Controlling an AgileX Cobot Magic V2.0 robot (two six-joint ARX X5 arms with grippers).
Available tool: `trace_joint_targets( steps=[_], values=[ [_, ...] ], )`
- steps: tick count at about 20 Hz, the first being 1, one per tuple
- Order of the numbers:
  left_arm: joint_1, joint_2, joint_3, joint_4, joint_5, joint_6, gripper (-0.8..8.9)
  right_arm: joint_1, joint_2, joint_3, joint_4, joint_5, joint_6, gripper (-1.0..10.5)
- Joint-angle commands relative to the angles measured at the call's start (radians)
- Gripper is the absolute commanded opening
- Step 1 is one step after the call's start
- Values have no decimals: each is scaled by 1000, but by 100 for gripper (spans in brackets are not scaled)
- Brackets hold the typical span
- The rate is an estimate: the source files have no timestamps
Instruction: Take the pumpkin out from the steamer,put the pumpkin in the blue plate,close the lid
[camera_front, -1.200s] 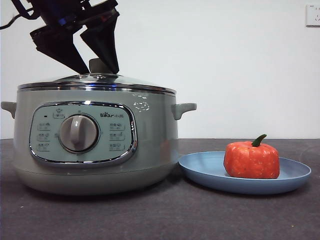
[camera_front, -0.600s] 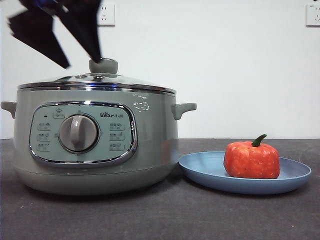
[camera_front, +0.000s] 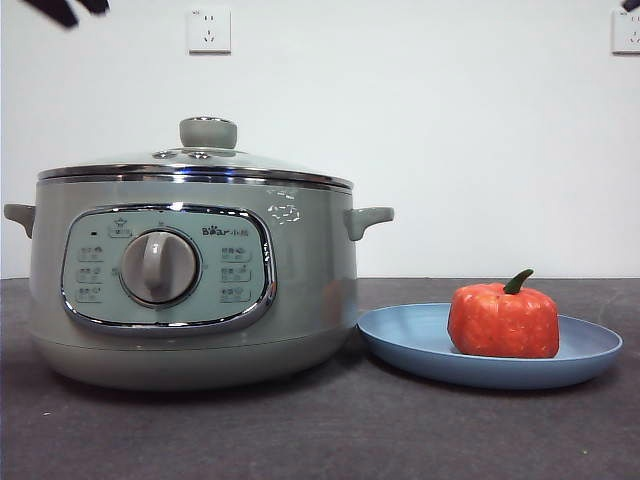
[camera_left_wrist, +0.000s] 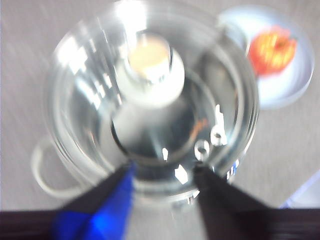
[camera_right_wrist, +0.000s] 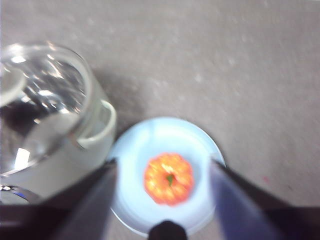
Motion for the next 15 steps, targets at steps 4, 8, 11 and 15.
trace_joint_targets(
  steps=[4, 8, 11, 15],
  values=[
    [-4, -244, -265, 195, -35, 18, -8, 69, -162, -275, 306, 6, -2, -17],
    [-4, -456, -479, 306, -53, 15, -8, 105, -258, -411, 411, 6, 33, -16],
    [-4, -486, -496, 290, -44, 6, -3, 103, -251, -411, 397, 10, 32, -16],
    [-4, -476, -496, 251, -46, 7, -3, 103, -249, -410, 397, 5, 32, -16]
  ],
)
